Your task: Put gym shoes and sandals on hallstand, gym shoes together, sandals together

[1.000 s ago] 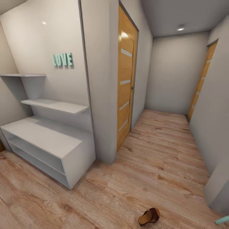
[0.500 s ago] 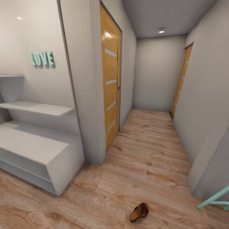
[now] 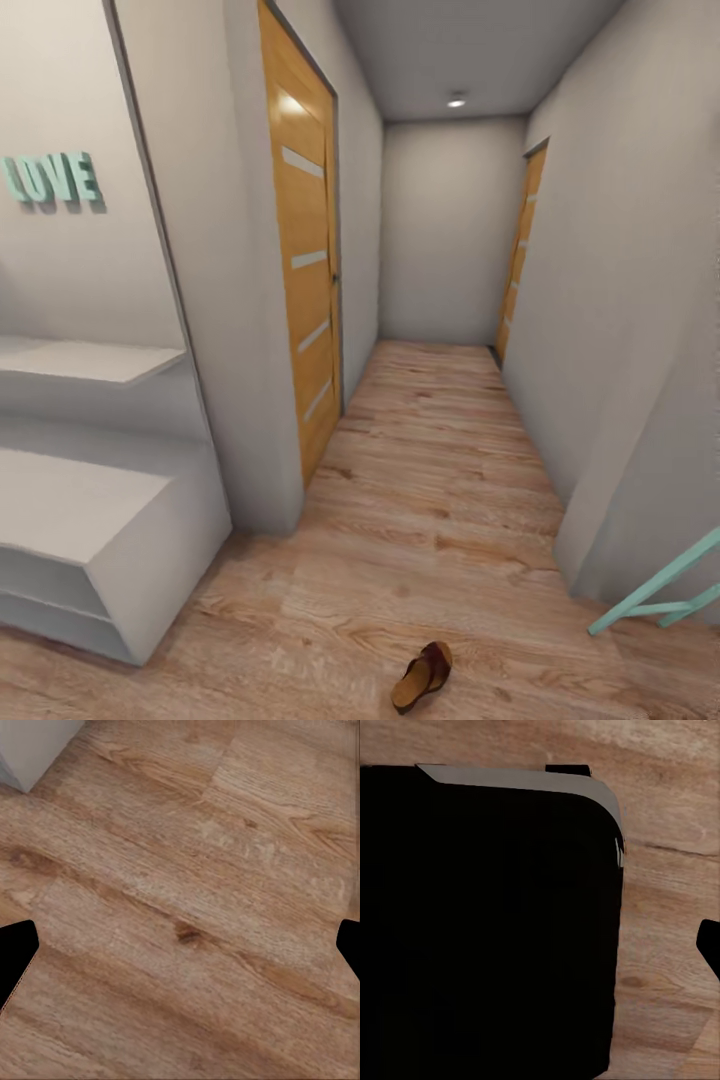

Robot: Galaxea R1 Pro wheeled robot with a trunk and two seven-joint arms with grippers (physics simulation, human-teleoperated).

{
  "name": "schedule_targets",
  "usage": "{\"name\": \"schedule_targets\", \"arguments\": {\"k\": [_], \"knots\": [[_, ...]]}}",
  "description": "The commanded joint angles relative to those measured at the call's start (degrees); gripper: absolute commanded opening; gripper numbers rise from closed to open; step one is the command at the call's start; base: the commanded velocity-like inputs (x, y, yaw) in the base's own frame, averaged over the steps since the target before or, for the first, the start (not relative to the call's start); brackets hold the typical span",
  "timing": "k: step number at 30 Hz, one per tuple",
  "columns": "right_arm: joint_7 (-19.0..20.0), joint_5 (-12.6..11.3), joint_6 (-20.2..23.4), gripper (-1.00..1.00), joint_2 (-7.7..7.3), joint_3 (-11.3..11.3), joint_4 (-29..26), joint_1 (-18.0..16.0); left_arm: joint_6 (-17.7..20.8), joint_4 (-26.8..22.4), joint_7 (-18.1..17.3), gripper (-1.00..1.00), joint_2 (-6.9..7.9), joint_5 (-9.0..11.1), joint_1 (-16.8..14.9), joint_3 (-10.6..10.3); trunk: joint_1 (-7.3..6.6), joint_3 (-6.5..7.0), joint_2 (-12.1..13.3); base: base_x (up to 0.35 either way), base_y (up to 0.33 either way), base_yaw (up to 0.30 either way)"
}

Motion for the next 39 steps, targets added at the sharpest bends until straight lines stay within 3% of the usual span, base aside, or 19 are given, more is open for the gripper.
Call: {"name": "schedule_targets", "arguments": {"k": [1,18,39], "knots": [[0.1,0.0,0.0,1.0,-0.01,0.0,0.0,0.0,-0.2,0.0,0.0,1.0,-0.01,0.3,0.0,0.0,0.02,-0.06,0.0,0.233,0.228,-0.266],[0.1,0.0,0.0,1.0,-0.01,0.0,0.0,0.0,-0.2,0.0,0.0,1.0,-0.01,0.3,0.0,0.0,0.02,-0.06,0.0,0.183,0.266,-0.266],[0.1,0.0,0.0,1.0,-0.01,0.0,0.0,0.0,-0.2,0.0,0.0,1.0,-0.01,0.3,0.0,0.0,0.02,-0.06,0.0,0.012,0.294,-0.266]]}}
